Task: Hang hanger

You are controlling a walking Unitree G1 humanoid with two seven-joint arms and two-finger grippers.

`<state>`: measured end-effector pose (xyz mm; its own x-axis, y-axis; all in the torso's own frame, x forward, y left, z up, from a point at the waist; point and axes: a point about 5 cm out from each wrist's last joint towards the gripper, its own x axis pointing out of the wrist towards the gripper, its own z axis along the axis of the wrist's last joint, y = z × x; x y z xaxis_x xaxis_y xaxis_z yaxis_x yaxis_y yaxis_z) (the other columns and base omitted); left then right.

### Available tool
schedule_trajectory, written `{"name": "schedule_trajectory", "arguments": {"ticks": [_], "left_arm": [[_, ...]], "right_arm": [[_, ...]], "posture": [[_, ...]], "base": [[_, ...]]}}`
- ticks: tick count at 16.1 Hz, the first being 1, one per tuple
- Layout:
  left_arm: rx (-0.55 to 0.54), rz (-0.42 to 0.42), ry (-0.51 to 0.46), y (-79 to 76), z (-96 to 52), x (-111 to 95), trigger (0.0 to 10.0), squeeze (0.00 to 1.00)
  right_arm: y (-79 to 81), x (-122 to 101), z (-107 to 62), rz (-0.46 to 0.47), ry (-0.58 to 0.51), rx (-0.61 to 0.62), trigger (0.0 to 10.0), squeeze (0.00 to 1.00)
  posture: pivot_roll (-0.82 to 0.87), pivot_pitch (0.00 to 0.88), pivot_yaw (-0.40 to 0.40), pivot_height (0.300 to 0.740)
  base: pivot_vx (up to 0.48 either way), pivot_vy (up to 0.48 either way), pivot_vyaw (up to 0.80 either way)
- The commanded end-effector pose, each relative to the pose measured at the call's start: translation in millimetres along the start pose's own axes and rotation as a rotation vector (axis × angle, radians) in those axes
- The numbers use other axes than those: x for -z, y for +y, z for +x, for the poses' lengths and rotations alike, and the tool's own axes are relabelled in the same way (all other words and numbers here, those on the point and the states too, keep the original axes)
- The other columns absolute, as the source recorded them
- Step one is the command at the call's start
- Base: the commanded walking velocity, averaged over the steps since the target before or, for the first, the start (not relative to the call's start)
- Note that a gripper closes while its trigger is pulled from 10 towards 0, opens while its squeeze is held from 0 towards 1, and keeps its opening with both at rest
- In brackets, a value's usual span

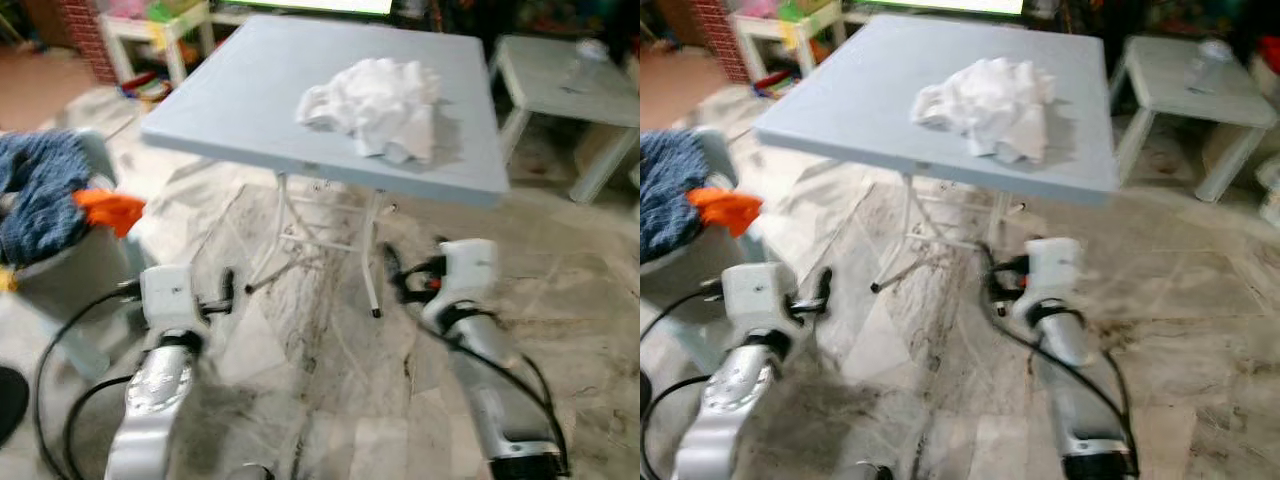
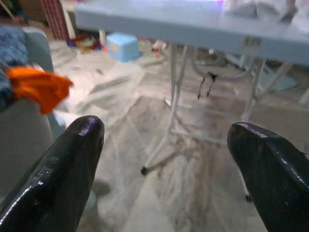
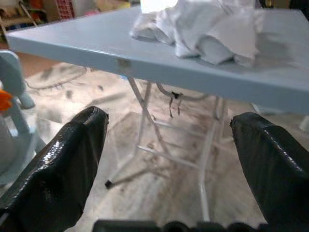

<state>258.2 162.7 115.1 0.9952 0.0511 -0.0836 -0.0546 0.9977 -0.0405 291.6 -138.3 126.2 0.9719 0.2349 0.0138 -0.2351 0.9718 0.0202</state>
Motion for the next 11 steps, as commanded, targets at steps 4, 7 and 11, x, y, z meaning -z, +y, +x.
{"name": "schedule_trajectory", "arguments": {"ticks": [4, 7, 11], "left_arm": [[0.005, -0.004, 0.009, -1.2, -4.4, 0, 10.0, 0.00], [0.007, -0.004, 0.012, -3.1, -4.0, 0, 10.0, 0.00], [-0.020, -0.002, 0.036, 1.2, -6.3, 5, 10.0, 0.00]], "right_arm": [[-18.5, 7, -4.6, 0.007, 0.035, 0.085, 10.0, 0.00], [-22.0, 9, -5.0, 0.022, 0.032, 0.115, 10.0, 0.00], [-18.6, 20, -11.8, 0.034, 0.050, 0.148, 10.0, 0.00]], "posture": [[0.04, 0.137, -0.040, 0.740], [0.05, 0.140, -0.043, 0.740], [0.07, 0.139, -0.045, 0.740]], "base": [[0.000, 0.476, 0.00], [0.000, 0.476, 0.00], [0.000, 0.480, 0.00]]}}
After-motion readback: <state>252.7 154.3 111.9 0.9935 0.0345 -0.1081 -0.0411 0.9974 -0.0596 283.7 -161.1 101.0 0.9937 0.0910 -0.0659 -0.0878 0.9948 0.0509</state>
